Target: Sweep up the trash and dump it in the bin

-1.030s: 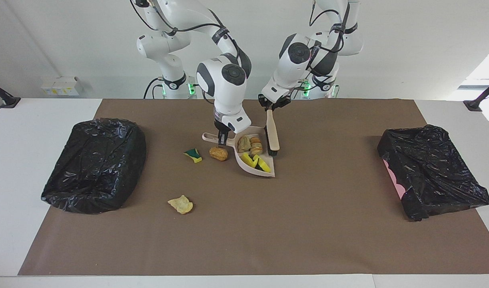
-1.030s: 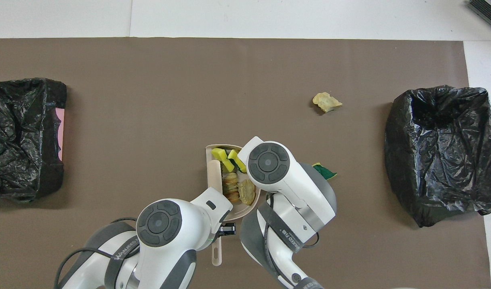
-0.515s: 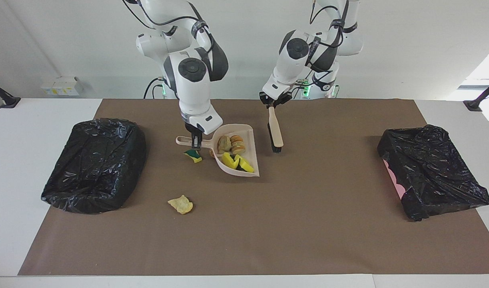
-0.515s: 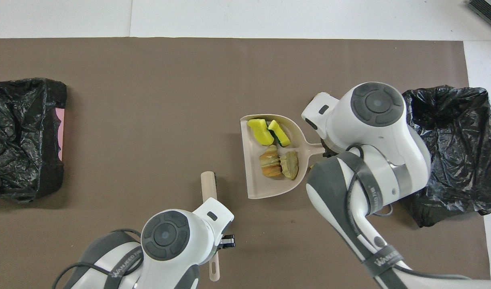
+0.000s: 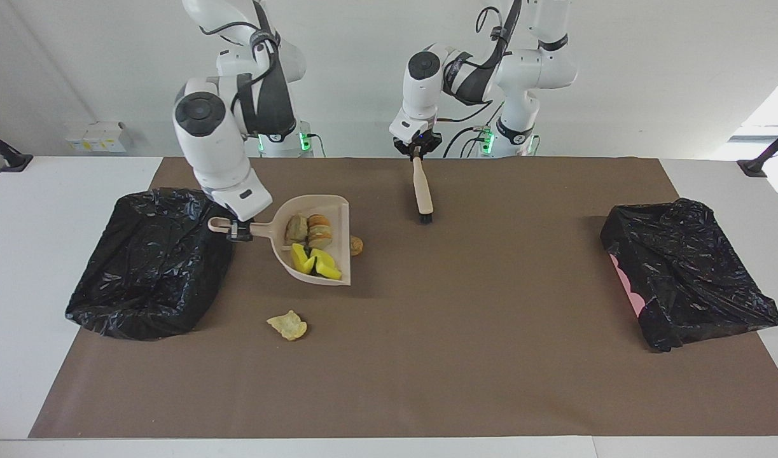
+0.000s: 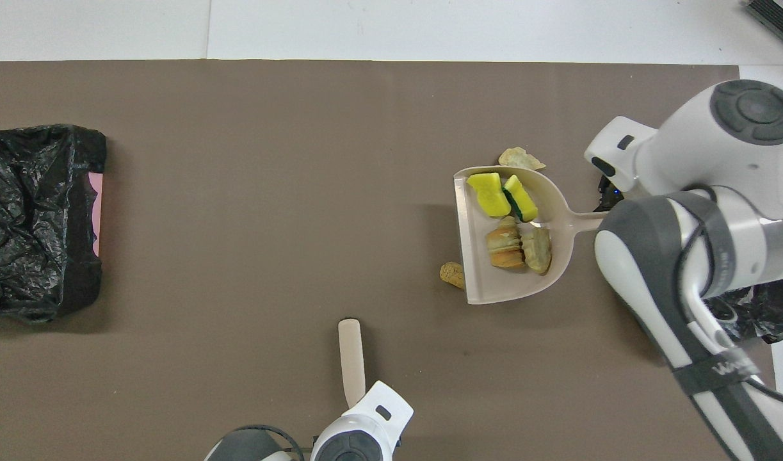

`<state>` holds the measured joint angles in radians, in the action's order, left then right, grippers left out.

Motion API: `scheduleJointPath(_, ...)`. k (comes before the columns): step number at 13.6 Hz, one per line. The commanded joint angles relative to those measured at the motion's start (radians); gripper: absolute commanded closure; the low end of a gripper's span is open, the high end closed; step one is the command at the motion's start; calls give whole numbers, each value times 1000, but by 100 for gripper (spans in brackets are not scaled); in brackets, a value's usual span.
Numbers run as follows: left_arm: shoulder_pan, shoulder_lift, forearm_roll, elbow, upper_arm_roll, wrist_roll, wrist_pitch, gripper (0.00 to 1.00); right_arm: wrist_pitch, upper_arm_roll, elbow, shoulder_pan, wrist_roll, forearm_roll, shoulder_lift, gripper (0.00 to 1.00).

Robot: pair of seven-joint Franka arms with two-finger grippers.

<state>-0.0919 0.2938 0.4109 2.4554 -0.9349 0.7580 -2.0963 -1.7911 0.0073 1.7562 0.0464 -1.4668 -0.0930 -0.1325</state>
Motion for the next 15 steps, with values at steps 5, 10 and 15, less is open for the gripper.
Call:
scheduleJointPath(5,-34,33,55,57,-5,7,-120,97,-17,6,-7,-282,-275,-92,30,100)
scheduleJointPath(10,-31,21,71,57,1,-5,-116,0,-207,6,-12,-454,-495,-242,22,100)
scheduleJointPath(15,-23,-41,39,-19,102,-170,-108,0,-246,8,8,-505,-529,-402,36,100)
